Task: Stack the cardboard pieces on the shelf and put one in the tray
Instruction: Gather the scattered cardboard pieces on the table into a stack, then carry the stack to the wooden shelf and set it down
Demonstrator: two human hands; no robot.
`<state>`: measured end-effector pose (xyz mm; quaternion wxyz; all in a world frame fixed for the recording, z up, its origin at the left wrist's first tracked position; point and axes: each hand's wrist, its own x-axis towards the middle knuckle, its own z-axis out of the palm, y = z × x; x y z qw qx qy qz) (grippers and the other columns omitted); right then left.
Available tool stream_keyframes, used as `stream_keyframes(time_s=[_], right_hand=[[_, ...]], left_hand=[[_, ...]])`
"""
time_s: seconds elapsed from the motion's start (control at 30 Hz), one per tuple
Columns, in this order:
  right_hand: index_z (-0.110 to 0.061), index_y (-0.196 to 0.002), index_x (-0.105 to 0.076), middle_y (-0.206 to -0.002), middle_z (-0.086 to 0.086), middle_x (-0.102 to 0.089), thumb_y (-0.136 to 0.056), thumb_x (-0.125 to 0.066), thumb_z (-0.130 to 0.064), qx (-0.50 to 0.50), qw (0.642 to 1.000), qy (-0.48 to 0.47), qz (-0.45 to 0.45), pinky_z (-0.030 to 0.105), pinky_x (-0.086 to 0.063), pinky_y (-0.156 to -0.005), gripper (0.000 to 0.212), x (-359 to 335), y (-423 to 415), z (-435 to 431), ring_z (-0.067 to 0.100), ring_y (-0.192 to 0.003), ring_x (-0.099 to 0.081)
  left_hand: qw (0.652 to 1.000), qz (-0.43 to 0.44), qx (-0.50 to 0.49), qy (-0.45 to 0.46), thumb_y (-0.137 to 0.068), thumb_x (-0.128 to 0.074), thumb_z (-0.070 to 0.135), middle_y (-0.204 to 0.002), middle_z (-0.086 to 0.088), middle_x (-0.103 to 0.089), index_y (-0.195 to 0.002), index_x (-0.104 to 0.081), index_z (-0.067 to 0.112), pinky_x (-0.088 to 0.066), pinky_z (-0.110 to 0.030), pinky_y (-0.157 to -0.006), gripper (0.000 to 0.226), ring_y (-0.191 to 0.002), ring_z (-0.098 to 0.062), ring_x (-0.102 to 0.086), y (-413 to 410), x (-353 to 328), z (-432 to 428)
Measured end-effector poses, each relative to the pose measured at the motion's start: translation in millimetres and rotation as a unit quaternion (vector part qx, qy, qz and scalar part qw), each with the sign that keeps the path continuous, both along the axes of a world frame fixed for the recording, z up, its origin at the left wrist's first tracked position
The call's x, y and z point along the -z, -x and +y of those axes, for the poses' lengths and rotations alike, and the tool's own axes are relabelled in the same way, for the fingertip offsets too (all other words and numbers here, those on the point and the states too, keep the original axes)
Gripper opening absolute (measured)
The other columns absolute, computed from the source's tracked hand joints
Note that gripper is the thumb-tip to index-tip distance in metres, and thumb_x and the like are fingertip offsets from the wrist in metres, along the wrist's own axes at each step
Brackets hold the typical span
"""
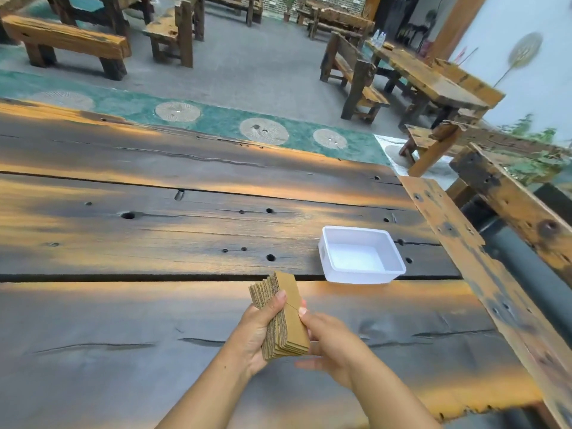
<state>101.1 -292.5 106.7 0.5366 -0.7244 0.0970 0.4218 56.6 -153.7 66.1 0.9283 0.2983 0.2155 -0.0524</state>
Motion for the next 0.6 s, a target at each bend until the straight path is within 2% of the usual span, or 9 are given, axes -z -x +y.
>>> stream_keyframes(time_s=[0.1,0.2,0.3,0.37,0.47,0.5,0.6], right_hand=[[-0.015,-0.119,-0.068,-0.106,0.016,-0.077,-0.095,-0.049,-0.055,0.074,0.992,-0.074,0.077,0.044,-0.061,-0.076,0.05,5.1,17.5,-9.4,0.033,-0.092,-0.075],[-0.01,-0.124,-0.064,-0.112,0.028,-0.072,-0.084,-0.057,-0.054,0.13,0.973,-0.142,0.125,0.046,-0.059,-0.083,0.059,6.0,27.5,-26.2,0.038,-0.097,-0.073],[-0.011,-0.124,-0.065,-0.116,0.024,-0.072,-0.076,-0.059,-0.053,0.154,0.966,-0.163,0.127,0.043,-0.056,-0.088,0.064,1.8,29.0,-51.5,0.035,-0.103,-0.072],[-0.012,-0.122,-0.066,-0.112,0.019,-0.074,-0.076,-0.06,-0.051,0.183,0.958,-0.183,0.123,0.041,-0.055,-0.084,0.061,-0.9,30.1,-72.0,0.03,-0.093,-0.074],[-0.015,-0.125,-0.065,-0.106,0.015,-0.075,-0.079,-0.063,-0.045,0.255,0.931,-0.234,0.113,0.041,-0.052,-0.083,0.055,-3.1,30.5,-106.5,0.027,-0.082,-0.074],[-0.016,-0.124,-0.065,-0.102,0.013,-0.076,-0.078,-0.064,-0.043,0.276,0.921,-0.255,0.106,0.04,-0.051,-0.08,0.053,-3.6,30.5,-121.3,0.026,-0.078,-0.074],[-0.012,-0.116,-0.066,-0.095,0.017,-0.076,-0.078,-0.066,-0.036,0.33,0.887,-0.312,0.077,0.038,-0.054,-0.071,0.045,-3.6,27.8,-178.9,0.028,-0.074,-0.072]], left_hand=[[1.0,0.003,-0.007,-0.017,-0.075,-0.071,0.019,-0.089,-0.024,-0.073,-0.107,-0.067,-0.009,-0.063,-0.043,-0.064,0.043,-0.069,-0.029,-0.074,-6.8,-5.3,-13.3],[0.998,-0.018,0.013,-0.055,-0.072,-0.083,0.014,-0.089,-0.026,-0.067,-0.115,-0.061,-0.012,-0.062,-0.039,-0.064,0.055,-0.07,-0.029,-0.071,-11.0,-11.6,-33.9],[0.989,-0.046,0.017,-0.137,-0.058,-0.091,0.02,-0.099,-0.026,-0.067,-0.119,-0.058,-0.009,-0.057,-0.049,-0.082,0.076,-0.088,-0.035,-0.067,-15.4,-16.0,-57.7],[0.981,-0.077,0.023,-0.179,-0.049,-0.095,0.031,-0.1,-0.021,-0.07,-0.116,-0.062,-0.002,-0.054,-0.052,-0.087,0.081,-0.093,-0.036,-0.066,-18.5,-20.5,-78.2],[0.972,-0.12,0.056,-0.195,-0.052,-0.095,0.035,-0.093,-0.008,-0.072,-0.107,-0.071,0.025,-0.055,-0.049,-0.084,0.062,-0.09,-0.027,-0.067,-23.8,-29.5,-114.6],[0.97,-0.131,0.075,-0.189,-0.053,-0.094,0.034,-0.094,-0.008,-0.071,-0.109,-0.07,0.027,-0.054,-0.048,-0.084,0.061,-0.09,-0.026,-0.066,-25.4,-34.2,-129.7],[0.961,-0.146,0.145,-0.186,-0.048,-0.095,0.046,-0.103,-0.016,-0.071,-0.114,-0.067,0.01,-0.052,-0.047,-0.091,0.08,-0.098,-0.031,-0.066,-32.0,-52.6,-182.0]])
